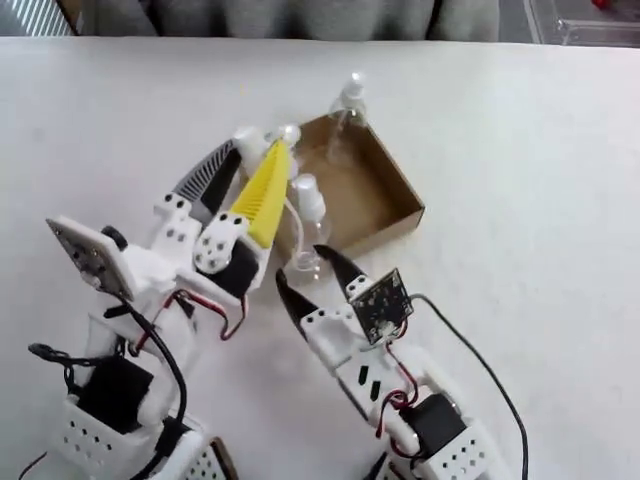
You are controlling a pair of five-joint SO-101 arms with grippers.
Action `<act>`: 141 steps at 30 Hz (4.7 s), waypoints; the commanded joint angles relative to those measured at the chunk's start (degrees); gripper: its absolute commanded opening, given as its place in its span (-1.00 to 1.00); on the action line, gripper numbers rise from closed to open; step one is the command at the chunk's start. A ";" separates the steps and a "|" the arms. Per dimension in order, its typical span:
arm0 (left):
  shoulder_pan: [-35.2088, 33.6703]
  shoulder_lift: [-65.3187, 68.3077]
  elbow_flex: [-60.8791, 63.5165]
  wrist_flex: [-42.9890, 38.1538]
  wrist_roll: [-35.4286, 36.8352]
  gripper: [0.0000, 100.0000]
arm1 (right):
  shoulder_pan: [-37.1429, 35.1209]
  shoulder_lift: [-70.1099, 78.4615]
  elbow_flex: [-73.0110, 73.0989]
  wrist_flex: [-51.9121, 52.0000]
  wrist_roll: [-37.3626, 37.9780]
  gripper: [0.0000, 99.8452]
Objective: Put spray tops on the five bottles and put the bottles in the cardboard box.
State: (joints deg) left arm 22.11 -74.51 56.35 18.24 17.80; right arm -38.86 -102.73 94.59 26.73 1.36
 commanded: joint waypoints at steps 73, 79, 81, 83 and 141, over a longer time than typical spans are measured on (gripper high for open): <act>6.02 -24.92 18.64 19.34 0.44 -0.42 | 2.77 -0.57 0.09 -1.27 0.62 -0.97; 0.04 -30.29 14.24 30.77 0.35 -0.42 | 9.01 -0.57 -0.44 -3.30 0.62 -0.97; -0.75 -29.85 12.92 33.41 0.35 -0.42 | 11.38 -0.57 -0.35 -5.23 0.62 -0.97; -0.92 -29.85 13.01 34.20 0.70 -0.42 | 13.85 -0.57 -0.35 -6.73 0.26 -0.97; 22.46 -10.33 39.65 2.73 -4.31 -0.96 | 10.24 -0.48 -7.47 -1.19 -21.45 -0.97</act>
State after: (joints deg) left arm 40.31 -91.47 97.14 22.11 14.20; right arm -26.64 -102.64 91.16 25.93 -19.38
